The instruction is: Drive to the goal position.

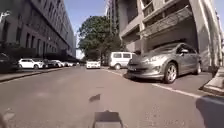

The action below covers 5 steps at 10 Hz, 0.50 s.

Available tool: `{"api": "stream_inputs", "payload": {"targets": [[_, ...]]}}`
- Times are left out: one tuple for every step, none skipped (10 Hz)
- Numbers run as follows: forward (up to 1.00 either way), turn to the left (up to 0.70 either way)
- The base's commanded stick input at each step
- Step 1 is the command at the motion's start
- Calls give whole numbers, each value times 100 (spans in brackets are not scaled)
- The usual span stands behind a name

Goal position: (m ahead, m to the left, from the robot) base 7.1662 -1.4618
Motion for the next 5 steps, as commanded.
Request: {"api": "stream_inputs", "payload": {"targets": [[70,14],[70,10],[70,0],[70,0],[70,0]]}}
